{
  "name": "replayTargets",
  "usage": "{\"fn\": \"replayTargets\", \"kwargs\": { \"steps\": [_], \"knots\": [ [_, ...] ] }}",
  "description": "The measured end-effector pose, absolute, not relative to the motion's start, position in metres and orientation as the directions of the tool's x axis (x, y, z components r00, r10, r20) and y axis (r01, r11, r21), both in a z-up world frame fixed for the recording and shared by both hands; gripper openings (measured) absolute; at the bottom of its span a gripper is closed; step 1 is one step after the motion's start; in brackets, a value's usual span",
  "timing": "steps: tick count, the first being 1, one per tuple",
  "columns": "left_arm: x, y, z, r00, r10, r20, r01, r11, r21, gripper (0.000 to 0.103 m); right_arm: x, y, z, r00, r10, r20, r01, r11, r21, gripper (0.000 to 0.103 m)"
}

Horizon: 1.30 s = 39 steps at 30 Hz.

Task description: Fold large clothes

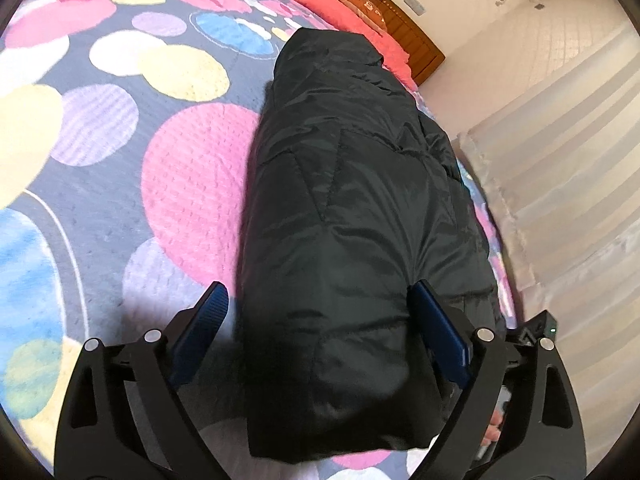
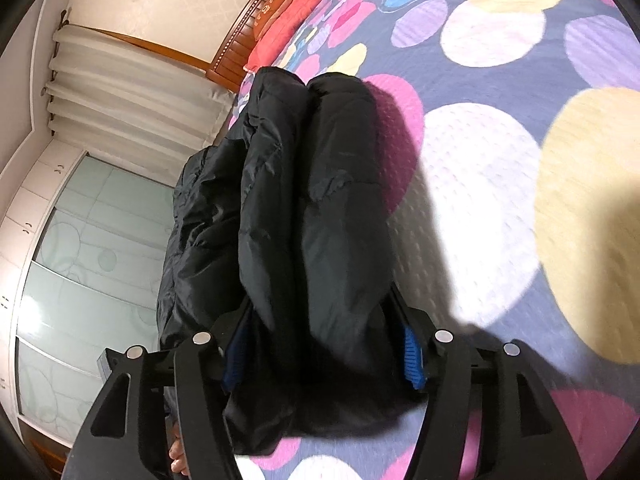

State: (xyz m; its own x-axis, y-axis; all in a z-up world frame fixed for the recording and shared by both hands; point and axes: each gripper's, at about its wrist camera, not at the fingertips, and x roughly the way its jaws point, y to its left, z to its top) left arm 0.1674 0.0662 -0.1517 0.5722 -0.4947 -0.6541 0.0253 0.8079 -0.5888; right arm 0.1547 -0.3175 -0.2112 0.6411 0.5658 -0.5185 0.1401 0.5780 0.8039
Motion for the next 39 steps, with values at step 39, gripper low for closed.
{"fn": "replayTargets", "kwargs": {
  "steps": [39],
  "knots": [
    [0.023,0.015,-0.043,0.776,-0.079,-0.626,0.015,0.994,-0.107,0.098,0.029,-0.216,-0.068,0.770,0.017,-0.638,0.120,0.978,0.170,0.077]
  ]
}}
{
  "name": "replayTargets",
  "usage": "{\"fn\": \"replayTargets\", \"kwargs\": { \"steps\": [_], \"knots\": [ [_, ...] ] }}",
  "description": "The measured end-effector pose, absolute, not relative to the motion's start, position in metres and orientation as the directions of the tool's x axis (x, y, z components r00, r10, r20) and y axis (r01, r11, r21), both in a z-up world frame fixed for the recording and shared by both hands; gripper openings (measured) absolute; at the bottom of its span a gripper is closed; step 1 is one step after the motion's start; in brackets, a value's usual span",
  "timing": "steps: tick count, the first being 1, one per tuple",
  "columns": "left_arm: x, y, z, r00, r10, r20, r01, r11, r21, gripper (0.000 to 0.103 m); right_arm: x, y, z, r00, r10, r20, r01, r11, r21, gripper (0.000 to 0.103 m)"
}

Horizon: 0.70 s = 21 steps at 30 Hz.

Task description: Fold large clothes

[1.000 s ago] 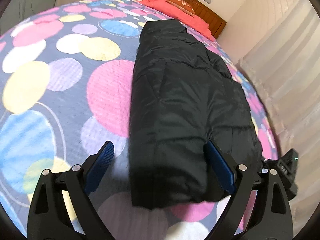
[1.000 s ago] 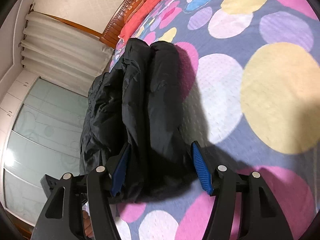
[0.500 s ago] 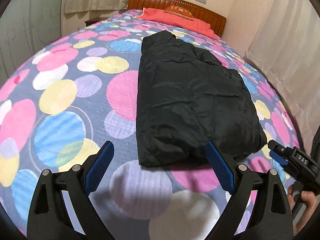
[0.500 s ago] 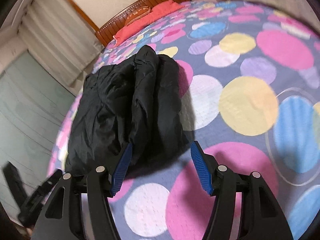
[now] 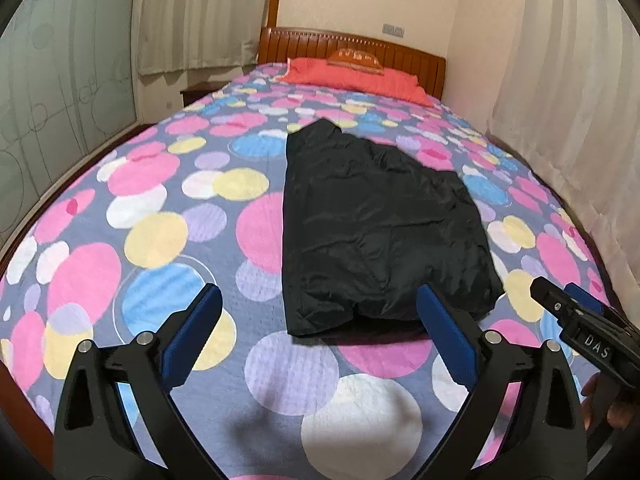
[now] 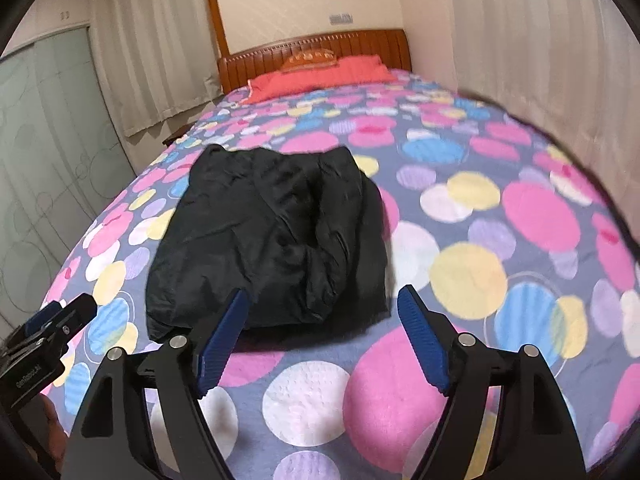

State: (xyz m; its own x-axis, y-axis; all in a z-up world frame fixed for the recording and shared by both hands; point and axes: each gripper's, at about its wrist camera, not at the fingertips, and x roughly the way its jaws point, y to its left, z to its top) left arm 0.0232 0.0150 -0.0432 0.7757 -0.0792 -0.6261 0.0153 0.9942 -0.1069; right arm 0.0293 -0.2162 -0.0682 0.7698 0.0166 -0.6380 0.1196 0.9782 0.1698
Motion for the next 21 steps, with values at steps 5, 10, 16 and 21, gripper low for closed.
{"fn": "replayTargets", "kwargs": {
  "steps": [5,10,16,21],
  "knots": [
    [0.016,0.013,-0.030,0.797,-0.070,-0.600,0.012,0.995,-0.100,0.098,0.020,-0.205,-0.049,0.800,0.000,-0.600,0.106,0.984,0.142,0.079],
    [0.011,0.011,-0.023,0.813,-0.068,-0.579,0.016,0.995,-0.094,0.099,0.015,-0.199,-0.038,0.822,-0.021,-0.569,0.104,0.988,0.113,0.079],
    [0.009,0.010,-0.022,0.813,-0.067,-0.578,0.016,0.995,-0.094,0.099,0.017,-0.196,-0.043,0.816,-0.019,-0.578,0.101,0.989,0.111,0.079],
    [0.008,0.011,-0.022,0.815,-0.063,-0.576,0.014,0.996,-0.090,0.099,0.016,-0.194,-0.044,0.815,-0.019,-0.579,0.100,0.989,0.109,0.079]
  ]
}}
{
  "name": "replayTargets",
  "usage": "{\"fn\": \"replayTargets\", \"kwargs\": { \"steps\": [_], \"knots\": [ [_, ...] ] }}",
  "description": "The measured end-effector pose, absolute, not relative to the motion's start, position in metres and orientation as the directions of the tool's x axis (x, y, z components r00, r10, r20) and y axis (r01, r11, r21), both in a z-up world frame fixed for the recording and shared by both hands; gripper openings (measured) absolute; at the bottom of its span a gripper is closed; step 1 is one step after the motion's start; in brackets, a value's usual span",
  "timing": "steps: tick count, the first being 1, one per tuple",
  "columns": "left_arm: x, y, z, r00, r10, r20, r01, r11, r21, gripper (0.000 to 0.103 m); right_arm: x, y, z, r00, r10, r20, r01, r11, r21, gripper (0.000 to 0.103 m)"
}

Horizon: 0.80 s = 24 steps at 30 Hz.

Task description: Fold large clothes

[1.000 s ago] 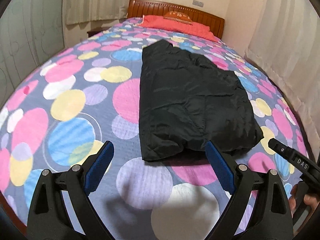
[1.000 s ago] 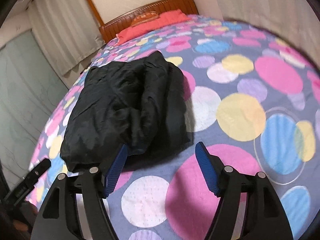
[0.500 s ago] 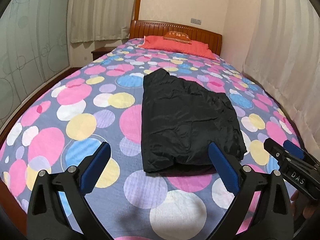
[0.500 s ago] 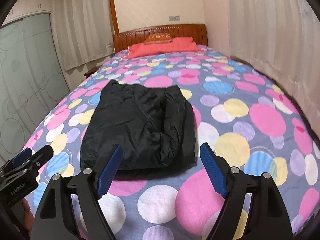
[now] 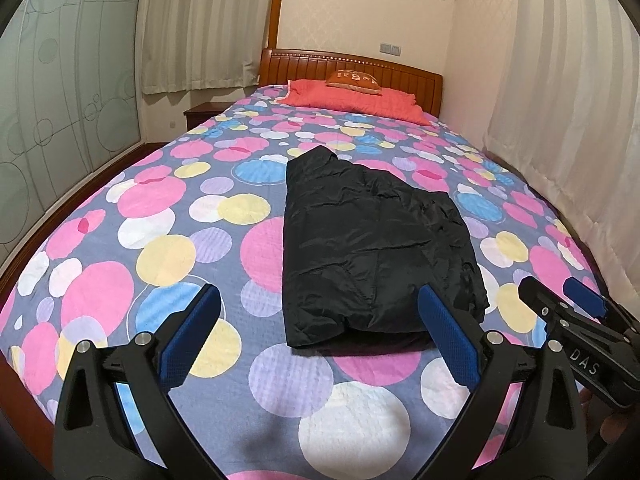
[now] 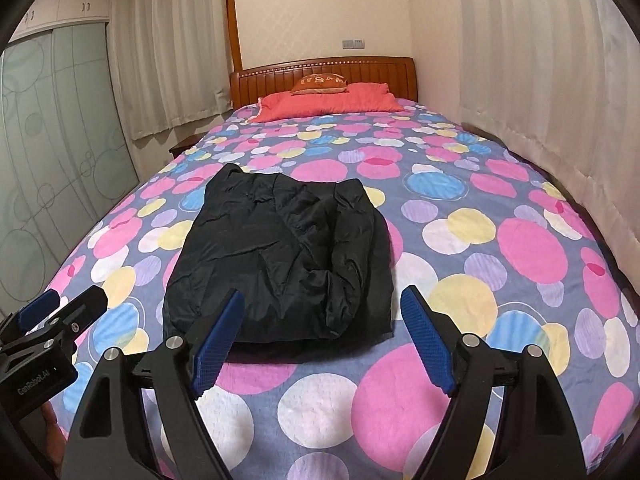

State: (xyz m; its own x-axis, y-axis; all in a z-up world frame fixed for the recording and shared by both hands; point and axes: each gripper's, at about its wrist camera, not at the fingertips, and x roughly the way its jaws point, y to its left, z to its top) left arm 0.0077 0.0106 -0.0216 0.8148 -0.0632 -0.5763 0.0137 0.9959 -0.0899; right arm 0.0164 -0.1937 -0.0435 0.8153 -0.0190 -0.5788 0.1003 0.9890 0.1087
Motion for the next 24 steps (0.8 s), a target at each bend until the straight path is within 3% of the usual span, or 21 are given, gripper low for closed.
{"fn": "replayTargets", "kwargs": {
  "steps": [24],
  "knots": [
    [0.0037,0.0125,-0.0252,0.811,-0.063,-0.582,0.014,0.996,-0.089,0.099,0.0161,-0.1924,-0.0447,0.815,-0.018,-0.580,0.100,0.989,0.110,0.079]
  ]
}}
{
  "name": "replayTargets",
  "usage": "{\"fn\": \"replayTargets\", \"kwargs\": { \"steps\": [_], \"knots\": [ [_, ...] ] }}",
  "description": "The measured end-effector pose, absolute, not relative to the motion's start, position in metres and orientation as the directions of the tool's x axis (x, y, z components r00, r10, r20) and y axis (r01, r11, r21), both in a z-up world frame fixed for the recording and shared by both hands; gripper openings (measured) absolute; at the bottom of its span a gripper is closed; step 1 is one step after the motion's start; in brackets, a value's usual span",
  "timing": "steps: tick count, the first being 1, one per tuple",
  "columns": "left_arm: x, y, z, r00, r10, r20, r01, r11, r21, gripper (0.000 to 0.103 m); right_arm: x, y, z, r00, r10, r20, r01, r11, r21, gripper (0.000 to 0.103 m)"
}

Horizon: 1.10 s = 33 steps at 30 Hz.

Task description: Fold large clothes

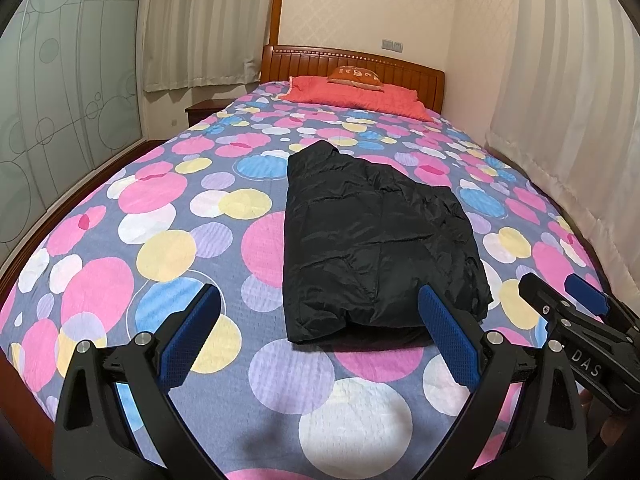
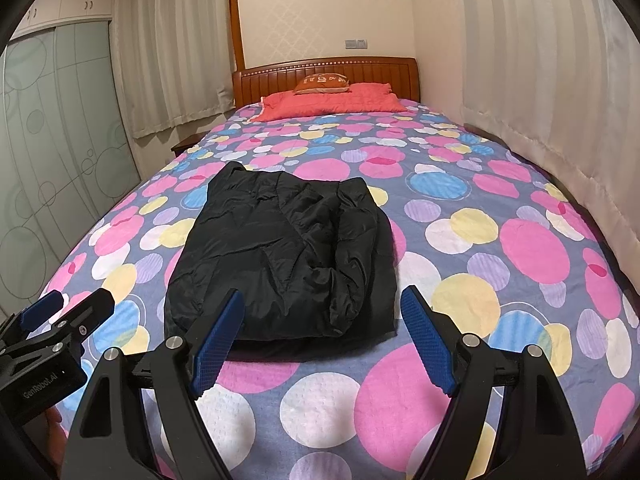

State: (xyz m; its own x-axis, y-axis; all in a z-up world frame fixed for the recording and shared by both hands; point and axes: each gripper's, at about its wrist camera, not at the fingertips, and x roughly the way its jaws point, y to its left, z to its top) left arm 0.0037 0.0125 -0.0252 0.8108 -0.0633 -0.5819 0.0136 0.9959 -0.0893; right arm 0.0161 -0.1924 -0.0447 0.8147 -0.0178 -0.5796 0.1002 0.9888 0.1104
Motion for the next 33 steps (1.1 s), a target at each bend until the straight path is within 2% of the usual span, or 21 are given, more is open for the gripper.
{"fn": "replayTargets", "kwargs": {
  "steps": [33],
  "knots": [
    [-0.0016,0.0097,-0.0281,0.818,-0.063,-0.572,0.020,0.997,-0.081,0.099,0.0153,-0.1908,-0.0439,0.816,-0.018,-0.578,0.101,0.989,0.111,0.079]
  ]
}}
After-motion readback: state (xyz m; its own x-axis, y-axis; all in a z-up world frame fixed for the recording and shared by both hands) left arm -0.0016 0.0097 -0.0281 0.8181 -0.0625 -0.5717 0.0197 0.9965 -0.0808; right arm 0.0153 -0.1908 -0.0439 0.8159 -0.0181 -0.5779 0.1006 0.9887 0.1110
